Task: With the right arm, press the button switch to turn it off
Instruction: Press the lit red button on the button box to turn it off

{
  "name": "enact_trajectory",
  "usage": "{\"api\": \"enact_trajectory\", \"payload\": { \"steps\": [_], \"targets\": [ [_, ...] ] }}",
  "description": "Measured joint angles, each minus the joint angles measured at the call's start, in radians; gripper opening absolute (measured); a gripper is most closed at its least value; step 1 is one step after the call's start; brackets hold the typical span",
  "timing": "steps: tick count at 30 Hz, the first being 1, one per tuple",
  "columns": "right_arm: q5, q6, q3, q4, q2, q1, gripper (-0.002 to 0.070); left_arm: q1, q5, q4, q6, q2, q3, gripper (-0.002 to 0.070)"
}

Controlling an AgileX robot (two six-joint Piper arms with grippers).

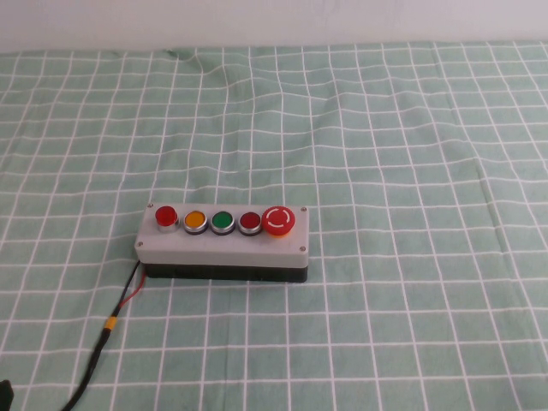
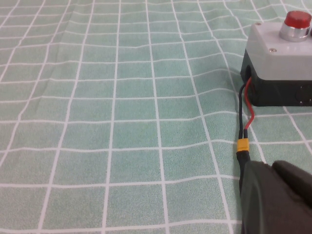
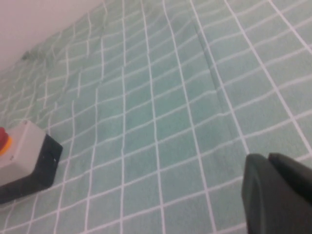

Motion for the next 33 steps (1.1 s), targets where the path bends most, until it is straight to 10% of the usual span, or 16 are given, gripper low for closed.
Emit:
{"api": "enact_trajectory", "payload": {
  "steps": [17, 26, 33],
  "targets": [
    [-0.124, -0.022, 0.002, -0.049, 0.0, -0.002, -0.0016, 0.0, 0.0, 0.0, 0.0, 0.0, 0.0, -0.0003],
    [-0.055, -0.651, 0.002, 0.182, 0.0, -0.09, -0.0016, 0.0, 0.0, 0.0, 0.0, 0.0, 0.0, -0.0003],
    [-0.051, -0.735, 0.002, 0.212, 0.0, -0.211, -0.0016, 0.0, 0.0, 0.0, 0.0, 0.0, 0.0, -0.0003]
  ]
}}
